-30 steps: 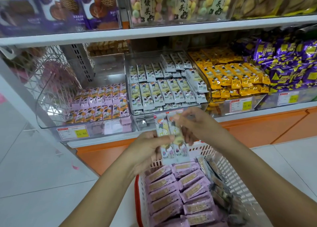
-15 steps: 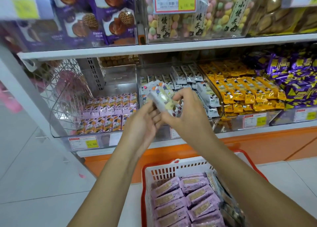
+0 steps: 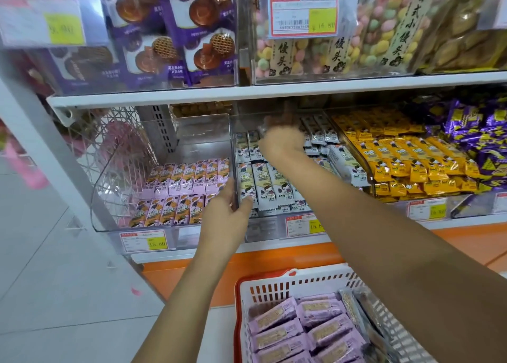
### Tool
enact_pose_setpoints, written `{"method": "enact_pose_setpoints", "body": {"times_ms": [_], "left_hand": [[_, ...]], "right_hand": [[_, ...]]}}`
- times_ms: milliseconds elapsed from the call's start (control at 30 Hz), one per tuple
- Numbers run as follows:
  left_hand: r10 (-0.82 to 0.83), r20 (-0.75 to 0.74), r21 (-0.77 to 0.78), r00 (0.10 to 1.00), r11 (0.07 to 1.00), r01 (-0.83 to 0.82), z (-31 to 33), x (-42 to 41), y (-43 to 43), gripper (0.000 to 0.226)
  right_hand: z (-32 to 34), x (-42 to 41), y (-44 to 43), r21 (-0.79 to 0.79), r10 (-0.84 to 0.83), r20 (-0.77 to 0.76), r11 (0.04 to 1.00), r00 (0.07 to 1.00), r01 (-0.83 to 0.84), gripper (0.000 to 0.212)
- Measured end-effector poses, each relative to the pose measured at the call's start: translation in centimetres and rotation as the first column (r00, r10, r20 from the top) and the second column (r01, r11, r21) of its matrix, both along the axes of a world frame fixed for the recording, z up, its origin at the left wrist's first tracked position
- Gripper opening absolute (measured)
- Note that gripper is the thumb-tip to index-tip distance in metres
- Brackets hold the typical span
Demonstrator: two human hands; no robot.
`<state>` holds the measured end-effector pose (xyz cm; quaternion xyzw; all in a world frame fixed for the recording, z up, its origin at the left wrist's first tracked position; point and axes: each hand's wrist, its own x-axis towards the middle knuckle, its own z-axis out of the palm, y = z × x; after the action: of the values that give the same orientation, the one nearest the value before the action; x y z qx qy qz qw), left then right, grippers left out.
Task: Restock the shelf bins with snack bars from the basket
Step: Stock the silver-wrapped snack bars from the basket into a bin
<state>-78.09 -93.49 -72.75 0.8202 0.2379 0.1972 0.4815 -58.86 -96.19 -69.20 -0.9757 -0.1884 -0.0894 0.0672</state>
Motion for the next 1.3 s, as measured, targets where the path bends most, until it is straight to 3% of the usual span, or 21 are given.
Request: {"method": "enact_pose_setpoints", "body": {"times_ms": [133,267,400,500,567,633,700,767,867,933,1033,1133,1200,1300], "left_hand": [[-0.012,-0.007,0.058,1.000,0.998,0.012,0.0,0.0,-0.1,0.049],[-0.018,0.012,0.037,1.000,0.999,0.017,-0.1,-0.1,-0.1,0.045],[-0.022,0.024,0.031,0.999,0.999,0.022,-0.4,-0.3,-0.2,0.047],[-0.010,0.053,0.101,0.999,0.995,0.005,-0.8,-0.9,-0.6,0.048],[-0.007,0.072,0.211,0.997,0.977,-0.009,-1.4,-1.4,-0.8,0.046],[-0.013,0.101,0.232,0.995,0.973,-0.011,-2.1,-2.1,-1.0,0.051],[-0.002,0.140,0.233,0.990,0.972,-0.031,-2.7,-2.8,-1.2,0.048],[0.021,0.193,0.294,0.981,0.953,-0.078,-2.9,-3.5,-1.8,0.038],[-0.054,0.248,0.368,0.967,0.929,-0.043,-3.2,-4.7,-3.4,0.007],[-0.153,0.151,0.367,0.977,0.926,0.088,-3.9,-5.3,-4.7,0.014],[-0.325,-0.134,0.342,0.936,0.872,0.352,-6.1,-5.8,-6.2,0.020],[-0.457,-0.459,0.274,0.762,0.743,0.611,-9.1,-6.0,-7.0,0.016],[-0.470,-0.629,0.222,0.619,0.655,0.723,-11.2,-6.3,-7.3,0.019],[-0.441,-0.772,0.131,0.457,0.594,0.794,-13.5,-6.9,-7.6,0.031]], "right_hand": [[-1.3,0.3,0.4,-0.044,-0.037,0.022,0.998,0.999,0.038,0.045],[-1.5,0.8,0.2,0.001,-0.035,0.048,0.999,0.998,0.035,0.042],[-1.0,0.3,-0.5,0.025,-0.014,0.039,1.000,0.999,0.013,0.054],[0.3,-2.1,-2.3,0.182,0.100,0.067,0.977,0.993,-0.111,0.046],[0.4,-4.5,-5.1,0.355,0.220,0.081,0.905,0.972,-0.234,0.033],[0.0,-7.3,-8.9,0.460,0.382,0.019,0.817,0.924,-0.348,0.039],[-0.7,-10.1,-13.0,0.462,0.511,-0.089,0.782,0.855,-0.419,0.046],[-2.2,-12.0,-17.0,0.441,0.563,-0.233,0.788,0.793,-0.429,0.047],[-6.5,-13.0,-22.1,0.346,0.494,-0.414,0.862,0.765,-0.370,0.043],[-10.7,-12.7,-24.9,0.246,0.403,-0.537,0.915,0.742,-0.319,0.041],[-17.3,-12.2,-28.5,0.050,0.211,-0.699,0.967,0.683,-0.248,0.043],[-23.4,-12.7,-31.6,-0.050,0.028,-0.743,0.994,0.669,-0.097,0.033],[-26.8,-13.3,-33.1,-0.154,-0.075,-0.755,0.986,0.651,-0.065,0.013],[-30.7,-15.0,-34.9,-0.258,-0.204,-0.759,0.966,0.618,0.003,0.035]]}}
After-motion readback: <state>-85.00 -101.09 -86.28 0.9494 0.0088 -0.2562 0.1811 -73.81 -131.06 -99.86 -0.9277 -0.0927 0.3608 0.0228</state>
